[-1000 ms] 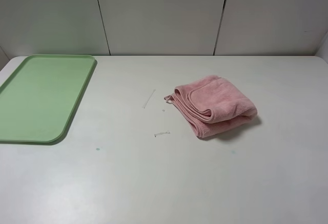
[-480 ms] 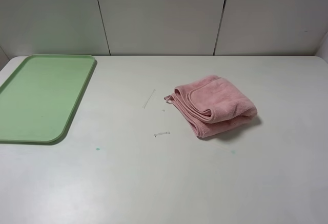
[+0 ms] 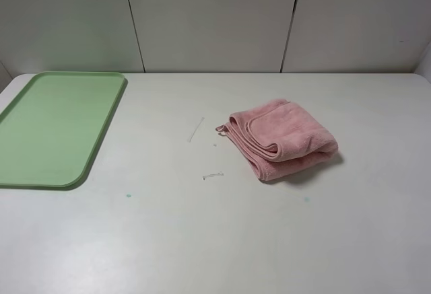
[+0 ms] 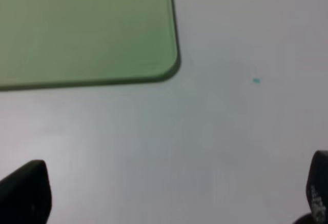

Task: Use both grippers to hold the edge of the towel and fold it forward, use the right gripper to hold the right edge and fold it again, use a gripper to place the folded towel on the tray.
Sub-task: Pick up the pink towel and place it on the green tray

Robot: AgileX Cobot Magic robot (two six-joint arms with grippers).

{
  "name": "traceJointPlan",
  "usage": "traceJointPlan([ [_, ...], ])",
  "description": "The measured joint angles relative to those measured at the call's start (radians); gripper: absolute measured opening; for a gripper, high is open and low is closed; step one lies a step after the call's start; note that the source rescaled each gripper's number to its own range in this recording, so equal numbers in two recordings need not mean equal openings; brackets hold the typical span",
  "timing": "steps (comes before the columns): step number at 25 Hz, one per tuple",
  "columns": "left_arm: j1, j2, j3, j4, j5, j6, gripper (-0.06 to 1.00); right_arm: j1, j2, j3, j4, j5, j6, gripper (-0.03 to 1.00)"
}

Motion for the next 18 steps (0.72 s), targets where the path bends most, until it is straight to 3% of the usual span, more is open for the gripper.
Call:
traceJointPlan([
  [4,0.0,0.236,-0.121,0.0,-0.013,0.038,1.0,0.0,0.0,0.0,0.0,0.0,0.0,1.0],
  [7,0.0,0.414,-0.209,-0.001,-0.073,0.089,1.0,0.0,0.0,0.0,0.0,0.0,0.0,1.0],
  [12,-0.004,0.703,-0.363,-0.027,-0.177,0.086,1.0,0.0,0.0,0.0,0.0,0.0,0.0,1.0],
  [18,-0.126,0.987,-0.518,-0.081,-0.277,0.038,1.0,0.0,0.0,0.0,0.0,0.0,0.0,1.0],
])
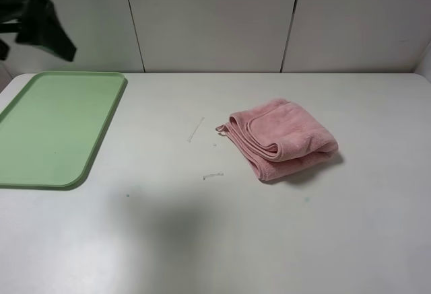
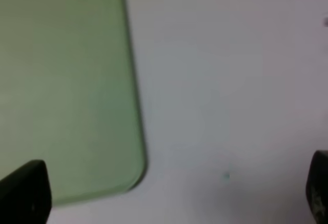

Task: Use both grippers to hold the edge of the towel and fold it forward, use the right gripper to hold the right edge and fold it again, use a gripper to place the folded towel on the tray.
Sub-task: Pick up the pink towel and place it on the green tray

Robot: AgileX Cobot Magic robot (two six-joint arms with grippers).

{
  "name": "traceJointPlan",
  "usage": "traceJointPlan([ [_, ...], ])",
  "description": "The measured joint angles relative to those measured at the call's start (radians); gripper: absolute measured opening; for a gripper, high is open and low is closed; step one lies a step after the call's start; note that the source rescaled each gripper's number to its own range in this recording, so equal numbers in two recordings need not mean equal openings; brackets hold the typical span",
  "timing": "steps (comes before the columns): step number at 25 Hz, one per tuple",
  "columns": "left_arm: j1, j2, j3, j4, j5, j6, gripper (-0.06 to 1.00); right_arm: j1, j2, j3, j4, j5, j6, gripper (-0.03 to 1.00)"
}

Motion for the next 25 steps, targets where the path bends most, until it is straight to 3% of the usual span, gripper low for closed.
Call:
traceJointPlan([
  [13,-0.364,0.485,-0.279,-0.01,-0.088,-0.243,1.0,0.0,0.0,0.0,0.0,0.0,0.0,1.0],
  [25,-0.51,0.769,-0.512,-0.015,-0.089,-0.391,0.99,0.0,0.0,0.0,0.0,-0.001,0.0,1.0],
])
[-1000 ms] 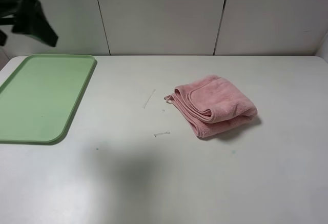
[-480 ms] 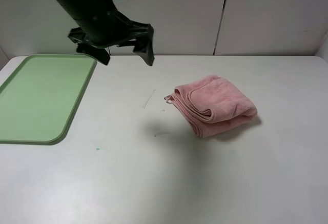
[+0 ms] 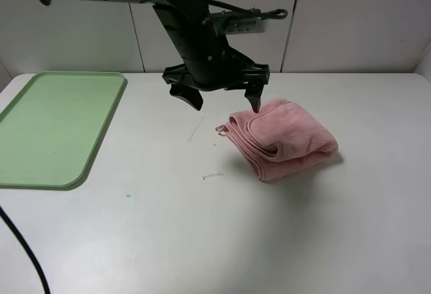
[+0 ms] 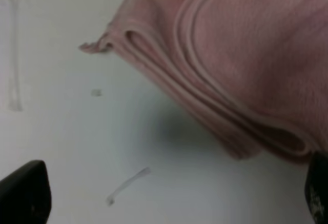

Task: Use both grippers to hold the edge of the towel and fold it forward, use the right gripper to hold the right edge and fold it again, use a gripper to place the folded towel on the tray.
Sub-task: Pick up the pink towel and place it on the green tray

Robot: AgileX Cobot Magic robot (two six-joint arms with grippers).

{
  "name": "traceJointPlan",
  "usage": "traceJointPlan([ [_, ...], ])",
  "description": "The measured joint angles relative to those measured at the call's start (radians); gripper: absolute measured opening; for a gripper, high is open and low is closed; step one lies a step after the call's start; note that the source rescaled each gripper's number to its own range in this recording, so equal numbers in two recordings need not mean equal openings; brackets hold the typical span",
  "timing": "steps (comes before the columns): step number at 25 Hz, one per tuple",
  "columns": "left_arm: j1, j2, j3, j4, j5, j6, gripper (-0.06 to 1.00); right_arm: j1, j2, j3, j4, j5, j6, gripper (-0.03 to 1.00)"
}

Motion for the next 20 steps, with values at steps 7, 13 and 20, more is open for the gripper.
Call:
traceJointPlan([
  [7,-0.019,0.109,-0.042,0.0,-0.027,-0.128,0.99,0.0,0.0,0.0,0.0,0.0,0.0,1.0],
  [13,-0.019,0.176,-0.045,-0.001,-0.045,-0.201,0.99,0.0,0.0,0.0,0.0,0.0,0.0,1.0],
  [20,-0.019,0.224,-0.045,-0.011,-0.12,-0.256,0.99,0.0,0.0,0.0,0.0,0.0,0.0,1.0],
])
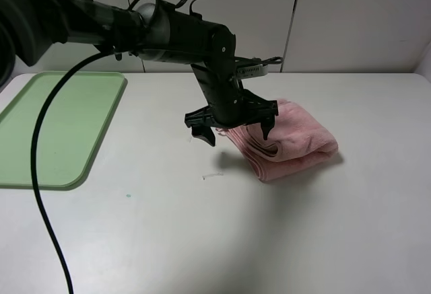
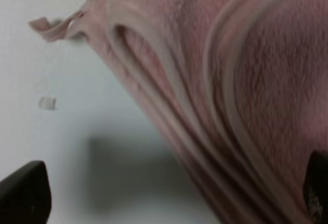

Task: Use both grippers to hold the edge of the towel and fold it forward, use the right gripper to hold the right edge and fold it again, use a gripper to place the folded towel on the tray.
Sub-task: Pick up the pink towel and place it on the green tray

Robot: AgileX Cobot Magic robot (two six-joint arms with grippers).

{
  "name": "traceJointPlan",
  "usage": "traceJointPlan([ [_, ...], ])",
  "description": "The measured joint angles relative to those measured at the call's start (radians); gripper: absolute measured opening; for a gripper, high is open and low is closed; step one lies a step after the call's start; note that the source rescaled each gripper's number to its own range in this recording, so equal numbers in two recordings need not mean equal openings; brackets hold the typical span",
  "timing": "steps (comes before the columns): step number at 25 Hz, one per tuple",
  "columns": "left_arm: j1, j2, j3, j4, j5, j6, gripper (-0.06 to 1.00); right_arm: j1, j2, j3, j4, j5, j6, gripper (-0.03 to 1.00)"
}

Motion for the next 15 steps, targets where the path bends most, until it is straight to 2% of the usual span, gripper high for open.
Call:
traceJointPlan([
  [6,-0.006,0.031,0.0,-0.04,-0.056,-0.004,0.99,0.0,0.0,0.0,0.0,0.0,0.0,1.0],
  [15,-0.036,0.07,-0.001,-0.047,-0.16,-0.019,0.95,0.0,0.0,0.0,0.0,0.0,0.0,1.0],
])
